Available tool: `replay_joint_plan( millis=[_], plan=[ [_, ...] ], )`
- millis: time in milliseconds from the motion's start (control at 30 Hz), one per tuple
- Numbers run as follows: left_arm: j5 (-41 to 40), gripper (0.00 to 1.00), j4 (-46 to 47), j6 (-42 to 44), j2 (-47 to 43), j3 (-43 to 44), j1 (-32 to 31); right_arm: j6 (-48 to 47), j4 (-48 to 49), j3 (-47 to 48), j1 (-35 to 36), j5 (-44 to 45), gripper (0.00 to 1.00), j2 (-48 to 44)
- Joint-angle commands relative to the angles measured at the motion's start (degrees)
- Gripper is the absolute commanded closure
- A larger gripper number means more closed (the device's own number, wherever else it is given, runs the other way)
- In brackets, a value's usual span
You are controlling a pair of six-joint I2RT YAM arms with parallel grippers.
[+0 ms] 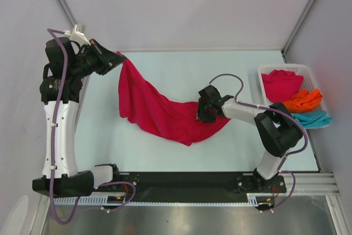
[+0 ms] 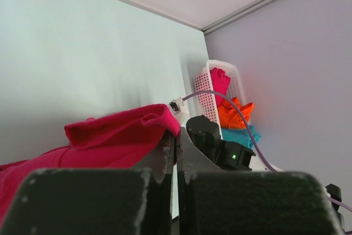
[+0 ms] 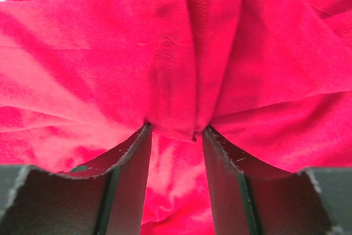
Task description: Fold and stack the t-shirts
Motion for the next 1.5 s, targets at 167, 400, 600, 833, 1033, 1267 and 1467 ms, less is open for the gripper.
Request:
replay_joint_plan(
  millis=[167,400,600,833,1033,1267,1467],
  plan=[
    [1.2,1.0,2.6,0.5,-1.9,-0.4,0.7,1.0,0.7,2.8,1.6,0.8,0.74,1.8],
    [1.2,1.0,2.6,0.8,-1.5,-0.8,0.9,0.2,1.0,3.2,2.2,1.4,1.0,1.4],
    [2.3,1.0,2.5,1.3,3.7,4.6,1.0,-6.3,-6.1,13.4,1.1,7.6,1.0,0.4],
    [5.0,1.0,0.5,-1.4,13.6,20.1,1.7,-16.0,-15.4,34.6,-3.4,14.6,1.0,-4.2],
    [7.7,1.0,3.3,-9.2,14.7,25.9,3.1,-20.5,-21.6,48.1,-6.2,18.4,1.0,-8.3],
    [8.9,1.0,-0.9,-12.2,13.2,39.7,3.1,-21.6,-24.0,49.8,-5.1,23.5,1.0,-19.6],
    [8.9,1.0,-1.0,-14.2,6.1,39.5,3.1,-21.2,-26.7,49.2,-1.8,28.9,1.0,-28.9]
  ],
)
